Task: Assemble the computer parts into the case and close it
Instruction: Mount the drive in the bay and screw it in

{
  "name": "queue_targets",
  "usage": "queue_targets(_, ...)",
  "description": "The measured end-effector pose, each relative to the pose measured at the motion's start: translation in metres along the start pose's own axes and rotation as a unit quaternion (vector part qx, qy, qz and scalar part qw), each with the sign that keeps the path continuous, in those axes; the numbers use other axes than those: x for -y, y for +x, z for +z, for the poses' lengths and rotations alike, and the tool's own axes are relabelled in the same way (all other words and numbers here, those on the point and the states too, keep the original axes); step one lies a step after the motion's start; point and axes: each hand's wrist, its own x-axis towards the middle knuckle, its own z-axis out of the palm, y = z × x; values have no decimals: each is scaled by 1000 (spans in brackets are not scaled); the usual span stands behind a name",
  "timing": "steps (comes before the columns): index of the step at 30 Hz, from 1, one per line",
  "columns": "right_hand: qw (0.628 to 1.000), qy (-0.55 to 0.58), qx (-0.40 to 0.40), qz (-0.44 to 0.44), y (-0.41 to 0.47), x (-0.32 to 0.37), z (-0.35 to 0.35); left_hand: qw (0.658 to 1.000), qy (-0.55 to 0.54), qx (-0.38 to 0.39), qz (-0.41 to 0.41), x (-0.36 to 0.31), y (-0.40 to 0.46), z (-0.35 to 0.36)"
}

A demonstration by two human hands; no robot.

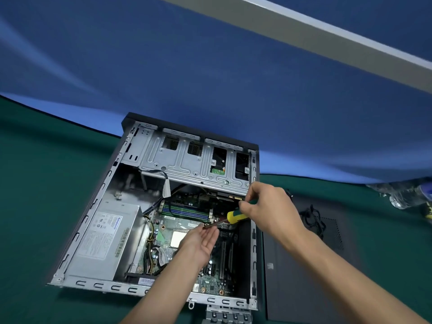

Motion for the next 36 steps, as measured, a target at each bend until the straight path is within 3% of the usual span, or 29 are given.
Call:
queue_targets(15,1000,-16,-6,-20,-20,1,16,1000,16,-13,-13,2,-1,2)
queue_targets(24,999,26,-26,-22,-24,-10,18,993,116,28,5,1,-13,-4)
queue_targets(29,999,20,-8,-28,-27,-13,19,963,265,55,-3,-28,-23,-26)
queue_targets(36,998,-31,51,-21,-30,-14,14,883,467,26,43,-53,-10,-32)
